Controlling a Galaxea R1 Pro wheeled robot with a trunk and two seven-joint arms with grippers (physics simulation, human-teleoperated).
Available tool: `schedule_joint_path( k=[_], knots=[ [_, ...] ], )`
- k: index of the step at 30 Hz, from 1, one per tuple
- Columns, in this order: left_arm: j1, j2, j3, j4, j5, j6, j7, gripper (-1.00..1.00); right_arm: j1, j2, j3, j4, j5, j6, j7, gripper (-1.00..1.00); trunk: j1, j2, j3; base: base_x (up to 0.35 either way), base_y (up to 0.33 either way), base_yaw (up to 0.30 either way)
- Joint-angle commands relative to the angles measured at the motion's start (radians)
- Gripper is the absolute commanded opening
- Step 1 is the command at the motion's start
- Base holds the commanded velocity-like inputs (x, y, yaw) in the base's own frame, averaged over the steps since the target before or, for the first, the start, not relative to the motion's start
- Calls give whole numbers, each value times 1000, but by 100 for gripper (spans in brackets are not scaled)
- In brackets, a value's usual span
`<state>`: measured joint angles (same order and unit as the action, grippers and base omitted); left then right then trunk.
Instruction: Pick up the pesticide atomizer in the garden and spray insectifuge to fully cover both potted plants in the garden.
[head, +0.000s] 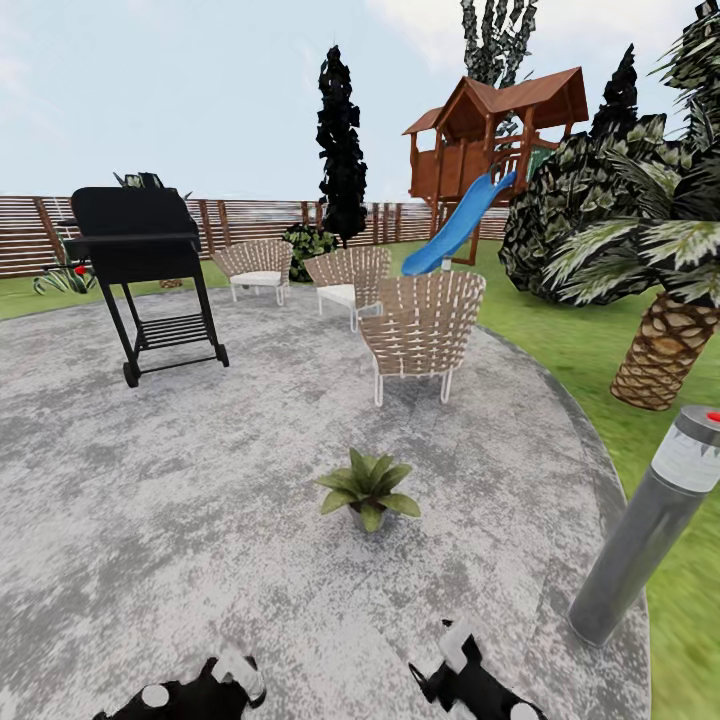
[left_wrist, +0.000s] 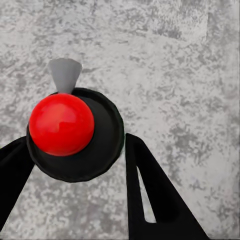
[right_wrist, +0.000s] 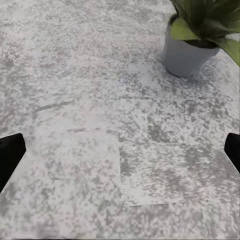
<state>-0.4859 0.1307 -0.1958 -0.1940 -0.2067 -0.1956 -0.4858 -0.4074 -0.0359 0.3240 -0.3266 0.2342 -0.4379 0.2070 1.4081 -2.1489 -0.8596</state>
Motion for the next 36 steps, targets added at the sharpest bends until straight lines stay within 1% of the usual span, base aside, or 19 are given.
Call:
schedule_joint_path(
  k=[1,2,3,5,7,9,11,13,16,18,19,20,23,29,30,33,34,35,36],
  knots=[
    [-19,3,-8,-3,-55,-3,-57,-100,-4,-1,-3,-33,21,34,64,100,0,0,-1,0,0,0],
    [-28,4,-10,-4,-83,-1,-88,-100,-9,-1,-2,-51,29,52,100,100,0,0,-1,0,0,0],
    [-40,7,-10,-5,-119,1,-125,-100,-20,-2,-2,-71,40,68,149,100,0,0,-1,0,0,0],
    [-61,9,-12,-7,-166,1,-170,-100,-41,-4,-2,-87,61,79,222,100,0,0,-1,0,0,0],
    [-82,10,-12,-9,-209,2,-210,-100,-53,-5,-3,-92,86,83,268,100,0,0,-1,0,0,0],
    [-105,12,-13,-10,-265,2,-266,-100,-59,-5,-3,-95,124,85,287,100,0,0,-1,0,0,0],
    [-119,14,-12,-10,-308,8,-305,-100,-66,-5,-3,-96,144,85,292,100,0,0,-1,0,0,0],
    [-131,14,-12,-11,-337,18,-322,-100,-70,-4,-3,-95,150,86,300,100,0,0,-1,0,0,0],
    [-137,13,-14,-11,-368,26,-332,-100,-72,1,-3,-95,153,87,319,100,0,0,-1,0,0,0],
    [-138,7,-14,-11,-403,29,-359,-100,-73,9,-1,-97,154,87,367,100,0,0,-1,0,0,0],
    [-138,5,-14,-11,-412,30,-371,-100,-74,10,-1,-101,154,87,386,100,0,0,-1,0,0,0],
    [-138,3,-14,-11,-421,30,-386,-100,-74,11,-1,-107,154,87,406,-100,0,0,-1,0,0,0],
    [-138,-3,-14,-12,-430,30,-400,-100,-74,13,0,-115,154,86,427,-100,0,0,-1,0,0,0],
    [-139,-7,-13,-14,-434,42,-404,-100,-74,14,1,-117,154,85,435,-100,0,0,-1,0,0,0],
    [-139,-12,-14,-14,-439,43,-404,-100,-74,16,1,-118,154,85,446,-100,0,0,-1,0,0,0],
    [-139,-31,-13,-15,-471,44,-404,-100,-74,37,7,-133,163,85,477,-100,0,0,-1,0,0,0],
    [-140,-36,-13,-15,-474,44,-404,-100,-74,45,7,-135,168,85,479,-100,0,0,-1,0,0,0],
    [-140,-50,-14,-25,-477,45,-404,-100,-74,67,8,-136,179,85,481,-100,0,0,-1,0,0,0],
    [-140,-54,-14,-36,-477,45,-406,-100,-74,73,8,-136,185,85,481,-100,0,0,-1,0,0,0]
  ],
)
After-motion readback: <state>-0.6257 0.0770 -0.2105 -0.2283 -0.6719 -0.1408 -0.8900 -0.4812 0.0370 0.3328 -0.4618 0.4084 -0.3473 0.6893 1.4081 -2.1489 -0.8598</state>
